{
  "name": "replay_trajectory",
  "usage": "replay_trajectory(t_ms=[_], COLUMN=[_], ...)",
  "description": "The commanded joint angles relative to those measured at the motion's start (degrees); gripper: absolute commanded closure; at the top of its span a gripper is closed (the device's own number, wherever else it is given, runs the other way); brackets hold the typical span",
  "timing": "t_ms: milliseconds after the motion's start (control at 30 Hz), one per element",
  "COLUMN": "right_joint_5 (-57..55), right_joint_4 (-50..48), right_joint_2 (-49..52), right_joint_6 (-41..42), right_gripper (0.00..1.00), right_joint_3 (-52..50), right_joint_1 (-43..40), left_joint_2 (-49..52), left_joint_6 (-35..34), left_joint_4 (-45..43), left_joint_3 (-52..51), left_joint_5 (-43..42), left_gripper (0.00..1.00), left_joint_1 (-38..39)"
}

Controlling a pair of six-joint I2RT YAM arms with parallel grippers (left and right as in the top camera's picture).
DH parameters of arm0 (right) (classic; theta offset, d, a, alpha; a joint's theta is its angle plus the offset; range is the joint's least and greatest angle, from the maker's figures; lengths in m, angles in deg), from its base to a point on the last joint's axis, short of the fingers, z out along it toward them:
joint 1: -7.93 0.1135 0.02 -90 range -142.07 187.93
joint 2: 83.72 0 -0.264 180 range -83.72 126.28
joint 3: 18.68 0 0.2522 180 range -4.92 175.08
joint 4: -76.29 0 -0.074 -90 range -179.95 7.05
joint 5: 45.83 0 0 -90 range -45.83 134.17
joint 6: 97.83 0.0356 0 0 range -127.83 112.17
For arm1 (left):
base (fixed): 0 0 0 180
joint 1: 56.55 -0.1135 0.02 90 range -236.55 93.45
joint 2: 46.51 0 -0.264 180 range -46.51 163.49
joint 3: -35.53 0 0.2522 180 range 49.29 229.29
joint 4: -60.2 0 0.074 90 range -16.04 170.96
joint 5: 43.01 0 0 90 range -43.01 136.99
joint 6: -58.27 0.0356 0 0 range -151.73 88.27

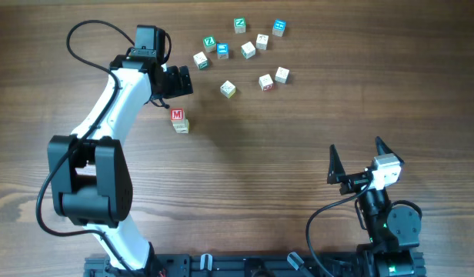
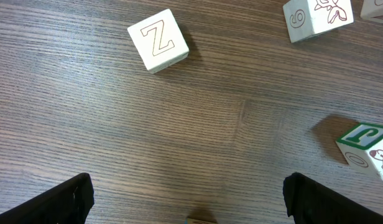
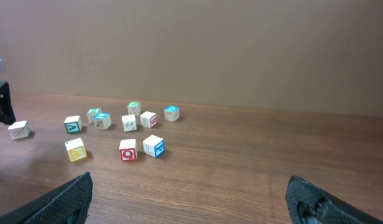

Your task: Form a tower

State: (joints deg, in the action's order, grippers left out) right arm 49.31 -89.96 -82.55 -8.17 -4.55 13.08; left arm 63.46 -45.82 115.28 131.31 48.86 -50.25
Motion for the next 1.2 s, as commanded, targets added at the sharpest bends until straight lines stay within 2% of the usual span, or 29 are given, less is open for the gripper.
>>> replay_trajectory(t_ms=[0,433,467,567,600,700,733,867,967,1167], right_joint_5=[0.92,0.90,0.90,0.92,0.90,0.92,0.90,0.90,0.90,0.90], right_joint_4=[-0.33,-0.31,-0.31,-0.33,-0.33,-0.33,-0.33,-0.31,-0.33,-0.31], right_joint_2=[-0.24,-0.24,-0.24,-0.24,-0.24,-0.24,-0.24,-0.24,-0.24,-0.24], right_joint_6=[-0.79,-0.81,-0.79,-0.81,-0.79,-0.81,-0.81,-0.81,-0.79,-0.79], right_gripper=[0.01,0.00,0.00,0.00,0.00,0.00,0.00,0.00,0.00,0.01], right_joint_3=[-0.07,-0.07,-0.07,-0.07,-0.07,-0.07,-0.07,-0.07,-0.07,-0.07], right_joint_1=[-0.20,-0.20,-0.20,-0.17,-0.20,-0.17,-0.20,-0.20,-0.20,-0.20], left_joint_2=[0.81,0.81,0.46,-0.46,-0.46,-0.46,-0.46,1.49,4.61,11.15], left_joint_6=[0.11,0.55,2.29,3.76,3.78,3.78,3.78,3.13,3.08,1.60], left_joint_4=[0.00,-2.84,-6.08,-5.25,-4.59,-6.14,-8.50,-12.28,-12.15,-10.69], left_joint_3=[0.55,0.55,1.29,9.73,13.51,20.74,21.03,21.00,21.00,21.00], left_joint_5=[0.57,-0.13,-1.92,-4.24,-5.14,-7.65,-7.63,-7.61,-7.61,-7.63], left_gripper=[0.00,0.00,0.00,0.03,0.12,0.80,0.92,0.96,0.91,0.94], left_joint_1=[-0.09,-0.09,-0.11,-0.15,-0.15,0.52,0.94,2.54,3.80,7.41])
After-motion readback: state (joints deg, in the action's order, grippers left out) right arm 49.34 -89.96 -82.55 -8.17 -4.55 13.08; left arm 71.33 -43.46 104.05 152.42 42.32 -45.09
